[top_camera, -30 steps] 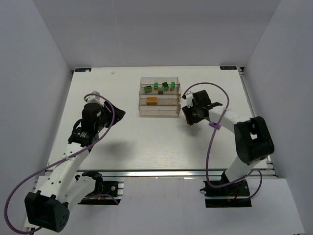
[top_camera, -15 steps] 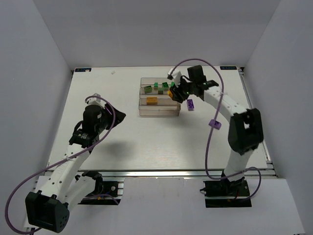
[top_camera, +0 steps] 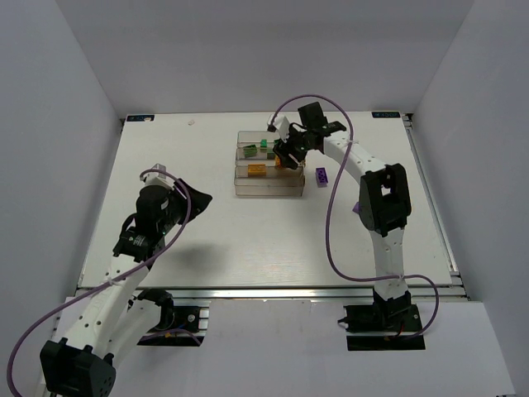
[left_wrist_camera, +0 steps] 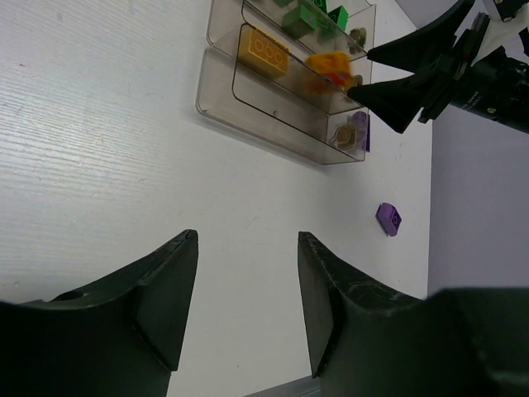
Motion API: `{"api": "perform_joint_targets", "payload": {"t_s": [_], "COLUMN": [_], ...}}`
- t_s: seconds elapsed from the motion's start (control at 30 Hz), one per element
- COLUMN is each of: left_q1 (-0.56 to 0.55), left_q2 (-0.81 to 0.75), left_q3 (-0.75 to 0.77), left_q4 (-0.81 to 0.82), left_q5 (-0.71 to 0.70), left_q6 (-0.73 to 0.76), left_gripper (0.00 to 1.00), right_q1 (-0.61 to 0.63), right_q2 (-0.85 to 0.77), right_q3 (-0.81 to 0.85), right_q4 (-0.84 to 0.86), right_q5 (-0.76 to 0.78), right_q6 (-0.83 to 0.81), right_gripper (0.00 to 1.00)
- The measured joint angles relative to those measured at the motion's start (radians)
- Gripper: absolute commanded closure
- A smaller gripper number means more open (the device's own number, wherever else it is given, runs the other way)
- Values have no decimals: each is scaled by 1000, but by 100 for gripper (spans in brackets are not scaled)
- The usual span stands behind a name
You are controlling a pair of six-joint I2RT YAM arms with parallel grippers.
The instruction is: Sort the legos into containers by color
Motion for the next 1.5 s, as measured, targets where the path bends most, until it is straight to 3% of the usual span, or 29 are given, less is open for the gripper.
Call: {"api": "perform_joint_targets", "payload": {"t_s": [0.23, 0.3, 0.33, 0.37, 0.4, 0.43, 0.47, 0.53, 0.57, 0.63, 0.67, 0.87, 1.2, 1.3, 1.4, 1.43, 1.5], "left_q1": [-9, -10, -10, -10, -10, -10, -10, -10, -10, -10, -10, -10, -10, -10, -10, -10, -10], "left_q2": [51, 80, 92, 100, 104, 107, 107, 105, 104, 101, 101, 109, 127, 125, 125, 125, 126], "left_q3": [-6, -11, -14, -16, -19, -22, -28, -42, -51, -69, -78, -93, -110, -122, -128, -128, -128], "left_q4": [53, 77, 87, 93, 99, 105, 115, 132, 142, 153, 156, 173, 202, 203, 202, 203, 203], "left_q5": [68, 93, 105, 114, 121, 128, 133, 140, 145, 153, 157, 175, 182, 182, 182, 182, 182], "left_q6": [-10, -10, -10, -10, -10, -10, -10, -12, -15, -21, -24, -27, -29, -30, -31, -31, -31], "left_gripper": [44, 45, 45, 45, 45, 45, 45, 45, 45, 45, 45, 44, 43, 44, 43, 43, 44], "right_q1": [-5, -14, -23, -38, -53, -79, -113, -192, -238, -320, -352, -426, -420, -420, -420, -420, -420], "right_q2": [-41, -93, -130, -177, -221, -270, -318, -405, -437, -468, -468, -415, -388, -370, -356, -356, -353], "right_q3": [-29, -70, -102, -142, -181, -224, -267, -351, -386, -438, -451, -545, -682, -704, -713, -713, -709], "right_q4": [-2, 3, 8, 16, 26, 25, 24, 21, 1, -54, -86, -243, -222, -185, -163, -156, -159], "right_q5": [-10, -10, -3, 7, 13, 8, -3, -25, -37, -51, -55, -2, 148, 180, 202, 201, 194], "right_q6": [64, 109, 147, 193, 228, 267, 299, 333, 332, 317, 291, 109, -104, -138, -169, -177, -196], "right_gripper": [30, 49, 67, 92, 100, 100, 98, 79, 50, 16, 11, 11, 15, 21, 44, 62, 85]}}
